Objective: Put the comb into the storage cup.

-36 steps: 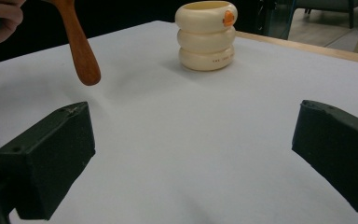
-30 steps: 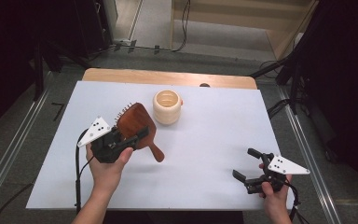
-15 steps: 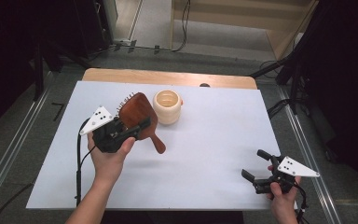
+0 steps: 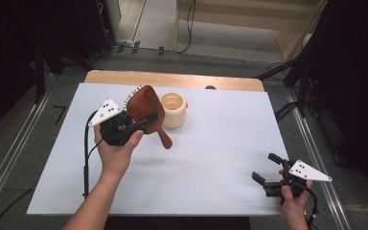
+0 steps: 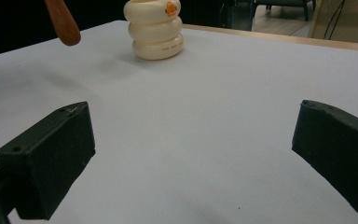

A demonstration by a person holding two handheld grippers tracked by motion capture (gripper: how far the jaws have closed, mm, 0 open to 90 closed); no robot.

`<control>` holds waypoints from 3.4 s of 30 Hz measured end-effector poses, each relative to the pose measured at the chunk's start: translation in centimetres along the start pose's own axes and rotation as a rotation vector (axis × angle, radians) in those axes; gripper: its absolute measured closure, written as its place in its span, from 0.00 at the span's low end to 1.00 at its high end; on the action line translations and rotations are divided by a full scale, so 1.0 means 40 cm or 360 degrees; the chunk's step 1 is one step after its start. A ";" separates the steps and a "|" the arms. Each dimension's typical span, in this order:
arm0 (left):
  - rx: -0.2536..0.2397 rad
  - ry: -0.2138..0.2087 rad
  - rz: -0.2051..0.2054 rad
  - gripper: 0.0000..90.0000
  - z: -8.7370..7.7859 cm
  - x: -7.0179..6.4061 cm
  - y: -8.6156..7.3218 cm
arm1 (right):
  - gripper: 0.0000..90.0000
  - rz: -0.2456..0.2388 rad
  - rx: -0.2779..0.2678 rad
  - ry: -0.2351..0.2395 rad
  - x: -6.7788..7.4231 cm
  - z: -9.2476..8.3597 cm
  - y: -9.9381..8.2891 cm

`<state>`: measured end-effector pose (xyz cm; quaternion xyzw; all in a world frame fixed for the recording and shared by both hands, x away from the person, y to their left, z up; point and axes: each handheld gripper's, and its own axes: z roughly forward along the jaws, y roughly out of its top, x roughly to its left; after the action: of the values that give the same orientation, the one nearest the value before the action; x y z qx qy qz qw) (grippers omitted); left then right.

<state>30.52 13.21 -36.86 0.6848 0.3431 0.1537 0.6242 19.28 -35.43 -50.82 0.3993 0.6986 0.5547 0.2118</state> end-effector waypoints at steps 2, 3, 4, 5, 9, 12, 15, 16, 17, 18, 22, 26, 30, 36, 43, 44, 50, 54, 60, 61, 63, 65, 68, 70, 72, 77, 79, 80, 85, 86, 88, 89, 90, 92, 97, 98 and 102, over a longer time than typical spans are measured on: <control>-0.0002 -0.0002 0.0003 0.63 0.004 0.005 0.006 | 0.00 -0.0001 -0.0001 -0.0003 -0.004 -0.001 -0.002; -0.0006 0.0004 -0.0002 0.63 0.006 0.007 0.008 | 0.00 0.0009 0.0001 -0.0002 -0.005 -0.001 -0.003; -0.0010 0.0002 -0.0005 0.63 0.007 0.009 0.011 | 0.00 0.0008 0.0004 -0.0006 -0.006 -0.002 -0.003; -0.0014 0.0006 -0.0007 0.63 0.009 0.012 0.013 | 0.00 0.0007 -0.0002 -0.0011 -0.008 -0.002 -0.004; -0.0018 0.0011 -0.0016 0.63 0.016 0.021 0.020 | 0.00 0.0012 -0.0002 -0.0016 -0.009 -0.004 -0.005; -0.0023 0.0016 -0.0021 0.63 0.018 0.026 0.022 | 0.00 0.0005 -0.0004 -0.0022 -0.010 -0.005 -0.004; -0.0015 0.0026 -0.0016 0.63 0.024 0.035 0.026 | 0.00 0.0011 0.0000 -0.0020 -0.009 -0.004 -0.005; -0.0014 0.0028 -0.0023 0.63 0.026 0.037 0.026 | 0.00 0.0020 0.0002 -0.0024 -0.009 -0.005 -0.006; -0.0017 0.0024 -0.0022 0.63 0.029 0.039 0.027 | 0.00 0.0021 0.0003 -0.0025 -0.009 -0.005 -0.006; -0.0014 0.0031 -0.0022 0.63 0.031 0.040 0.029 | 0.00 0.0021 0.0002 -0.0026 -0.009 -0.005 -0.006; -0.0022 0.0031 -0.0028 0.63 0.040 0.046 0.037 | 0.00 0.0022 -0.0003 -0.0023 -0.010 -0.006 -0.007; -0.0022 0.0036 -0.0021 0.63 0.051 0.050 0.048 | 0.00 0.0025 -0.0002 -0.0023 -0.011 -0.005 -0.007; -0.0029 0.0040 -0.0024 0.63 0.061 0.055 0.055 | 0.00 0.0032 0.0003 -0.0023 -0.011 -0.005 -0.008; -0.0033 0.0047 -0.0027 0.63 0.071 0.062 0.061 | 0.00 0.0029 0.0002 -0.0025 -0.012 -0.004 -0.009; -0.0035 0.0063 -0.0031 0.63 0.081 0.072 0.073 | 0.00 0.0036 0.0003 -0.0025 -0.013 -0.004 -0.010; -0.0035 0.0069 -0.0035 0.63 0.084 0.074 0.077 | 0.00 0.0037 0.0003 -0.0025 -0.013 -0.004 -0.010; -0.0039 0.0073 -0.0041 0.63 0.094 0.080 0.089 | 0.00 0.0037 0.0001 -0.0024 -0.013 -0.004 -0.011; -0.0035 0.0076 -0.0039 0.63 0.104 0.087 0.095 | 0.00 0.0028 0.0004 -0.0029 -0.011 -0.003 -0.010; -0.0036 0.0080 -0.0041 0.63 0.117 0.093 0.102 | 0.00 0.0025 -0.0004 -0.0046 -0.009 -0.006 -0.010; -0.0038 0.0083 -0.0043 0.63 0.120 0.094 0.104 | 0.00 0.0025 -0.0005 -0.0048 -0.009 -0.006 -0.010; -0.0036 0.0089 -0.0047 0.63 0.126 0.097 0.110 | 0.00 0.0026 -0.0007 -0.0049 -0.010 -0.004 -0.011; -0.0037 0.0087 -0.0042 0.63 0.131 0.100 0.113 | 0.00 0.0024 -0.0006 -0.0046 -0.010 -0.004 -0.011; -0.0032 0.0098 -0.0041 0.63 0.136 0.104 0.117 | 0.00 0.0022 -0.0005 -0.0046 -0.009 -0.005 -0.010; -0.0031 0.0103 -0.0045 0.63 0.141 0.108 0.119 | 0.00 0.0026 -0.0008 -0.0047 -0.009 -0.005 -0.011; -0.0040 0.0102 -0.0060 0.63 0.145 0.115 0.121 | 0.00 0.0024 -0.0008 -0.0046 -0.010 -0.004 -0.011; -0.0042 0.0112 -0.0068 0.63 0.150 0.123 0.124 | 0.00 0.0021 -0.0006 -0.0046 -0.010 -0.004 -0.012; -0.0045 0.0114 -0.0077 0.63 0.152 0.126 0.126 | 0.00 0.0024 -0.0007 -0.0045 -0.010 -0.003 -0.012; -0.0050 0.0118 -0.0084 0.63 0.153 0.130 0.129 | 0.00 0.0026 -0.0009 -0.0047 -0.010 -0.004 -0.011; -0.0055 0.0130 -0.0078 0.63 0.159 0.137 0.138 | 0.00 0.0022 -0.0007 -0.0045 -0.010 -0.003 -0.011; -0.0052 0.0136 -0.0077 0.63 0.159 0.139 0.140 | 0.00 0.0022 -0.0007 -0.0045 -0.010 -0.003 -0.011; -0.0062 0.0142 -0.0091 0.63 0.161 0.146 0.143 | 0.00 0.0020 -0.0007 -0.0043 -0.010 -0.003 -0.012; -0.0062 0.0142 -0.0091 0.63 0.161 0.146 0.143 | 0.00 0.0021 -0.0008 -0.0042 -0.011 -0.003 -0.012; -0.0062 0.0144 -0.0094 0.63 0.162 0.149 0.143 | 0.00 0.0021 -0.0008 -0.0042 -0.011 -0.003 -0.012; -0.0063 0.0149 -0.0098 0.63 0.166 0.155 0.143 | 0.00 0.0031 -0.0005 -0.0041 -0.010 -0.003 -0.012; -0.0060 0.0164 -0.0097 0.63 0.177 0.162 0.147 | 0.00 0.0020 -0.0007 -0.0045 -0.011 -0.002 -0.013; -0.0059 0.0163 -0.0096 0.63 0.179 0.163 0.148 | 0.00 0.0022 -0.0006 -0.0045 -0.011 -0.002 -0.012; -0.0068 0.0166 -0.0100 0.63 0.186 0.166 0.149 | 0.00 0.0019 -0.0006 -0.0045 -0.012 -0.001 -0.013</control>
<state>41.69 12.10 -33.86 0.6513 0.3932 0.1766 0.6245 19.36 -35.87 -51.36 0.4108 0.6922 0.5515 0.2189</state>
